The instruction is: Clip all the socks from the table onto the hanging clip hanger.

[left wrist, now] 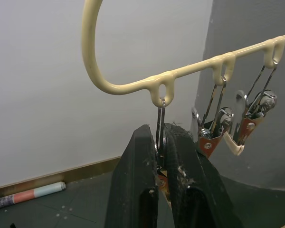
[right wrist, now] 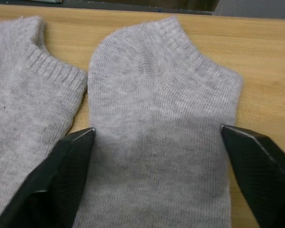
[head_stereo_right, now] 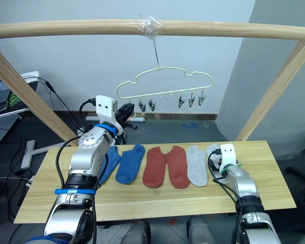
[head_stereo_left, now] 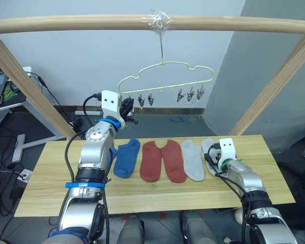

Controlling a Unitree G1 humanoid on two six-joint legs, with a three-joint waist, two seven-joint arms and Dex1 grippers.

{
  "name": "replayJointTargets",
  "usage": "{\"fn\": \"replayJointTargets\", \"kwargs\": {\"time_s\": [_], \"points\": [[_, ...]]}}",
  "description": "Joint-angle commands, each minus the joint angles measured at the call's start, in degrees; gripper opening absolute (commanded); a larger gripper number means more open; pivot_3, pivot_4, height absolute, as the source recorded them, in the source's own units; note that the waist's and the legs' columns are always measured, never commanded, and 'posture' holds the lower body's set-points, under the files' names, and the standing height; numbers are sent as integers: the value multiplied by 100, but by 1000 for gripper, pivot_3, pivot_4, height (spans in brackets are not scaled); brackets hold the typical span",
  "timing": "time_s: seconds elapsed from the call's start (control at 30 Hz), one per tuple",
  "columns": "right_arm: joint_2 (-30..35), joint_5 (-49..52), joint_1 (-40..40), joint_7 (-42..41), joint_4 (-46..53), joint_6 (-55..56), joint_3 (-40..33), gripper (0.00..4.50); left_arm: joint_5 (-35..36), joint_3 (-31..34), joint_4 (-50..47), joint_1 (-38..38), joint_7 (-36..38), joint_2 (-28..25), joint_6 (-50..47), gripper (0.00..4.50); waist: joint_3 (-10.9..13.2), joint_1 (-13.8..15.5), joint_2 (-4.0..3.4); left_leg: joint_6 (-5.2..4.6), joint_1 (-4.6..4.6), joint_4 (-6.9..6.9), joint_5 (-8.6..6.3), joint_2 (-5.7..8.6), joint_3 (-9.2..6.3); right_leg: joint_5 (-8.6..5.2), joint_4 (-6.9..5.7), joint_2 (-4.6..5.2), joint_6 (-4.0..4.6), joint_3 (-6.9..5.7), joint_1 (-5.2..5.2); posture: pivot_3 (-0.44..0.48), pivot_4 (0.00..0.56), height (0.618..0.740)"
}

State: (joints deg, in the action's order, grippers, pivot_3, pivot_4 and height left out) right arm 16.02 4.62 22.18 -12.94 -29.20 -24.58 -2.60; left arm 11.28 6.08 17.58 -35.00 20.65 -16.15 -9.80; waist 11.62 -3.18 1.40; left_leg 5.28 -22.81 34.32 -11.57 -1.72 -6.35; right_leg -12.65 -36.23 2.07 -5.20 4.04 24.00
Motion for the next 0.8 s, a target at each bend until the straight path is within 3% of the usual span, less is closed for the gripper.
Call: {"fn": "replayJointTargets", "kwargs": {"time_s": [0.03, 0.33, 0.47, 0.63, 0.7, 0.8], "points": [[152, -221, -203, -90, -225, 26, 148, 3239, -6, 71, -236, 10, -48, -56, 2, 0, 0, 1, 1, 0, 2, 0, 0, 0, 0, 0, 0, 0, 0, 0, -2, 24, 200, 740], [376, -80, -569, -310, 205, 6, -2, 44, 60, 52, -302, 53, 92, -106, -116, 0, -1, 18, 1, 0, 37, 1, 0, 0, -2, -4, 6, 0, 6, -1, -42, 23, 200, 740], [617, -76, -965, -547, 985, 45, 21, 44, 216, 89, -381, 106, 281, -151, -331, 0, 0, 33, 1, 0, 35, 0, -1, 0, -2, -5, 13, 0, 5, -1, -43, 22, 196, 740], [1015, -359, -1360, -1106, 2651, 515, 601, 44, 1090, 406, -690, 175, 546, -113, -1469, 0, 6, -40, -9, 0, 31, -1, -1, 0, -2, -6, 12, 0, 5, 0, -35, 22, 193, 740], [1001, -296, -1399, -1259, 3216, 502, 718, 44, 1660, 725, -817, 136, 476, -50, -2170, 0, 6, -87, -9, 0, 34, -1, -1, 0, -1, -6, 11, 0, 6, 1, -34, 17, 190, 740], [908, -218, -1295, -1436, 4339, -267, 1089, 44, 3292, 1724, -837, -141, 127, 99, -3726, 0, 9, -101, -4, 0, 33, 3, 0, 0, -4, -7, 8, 0, 6, -1, -34, 15, 185, 740]]}}
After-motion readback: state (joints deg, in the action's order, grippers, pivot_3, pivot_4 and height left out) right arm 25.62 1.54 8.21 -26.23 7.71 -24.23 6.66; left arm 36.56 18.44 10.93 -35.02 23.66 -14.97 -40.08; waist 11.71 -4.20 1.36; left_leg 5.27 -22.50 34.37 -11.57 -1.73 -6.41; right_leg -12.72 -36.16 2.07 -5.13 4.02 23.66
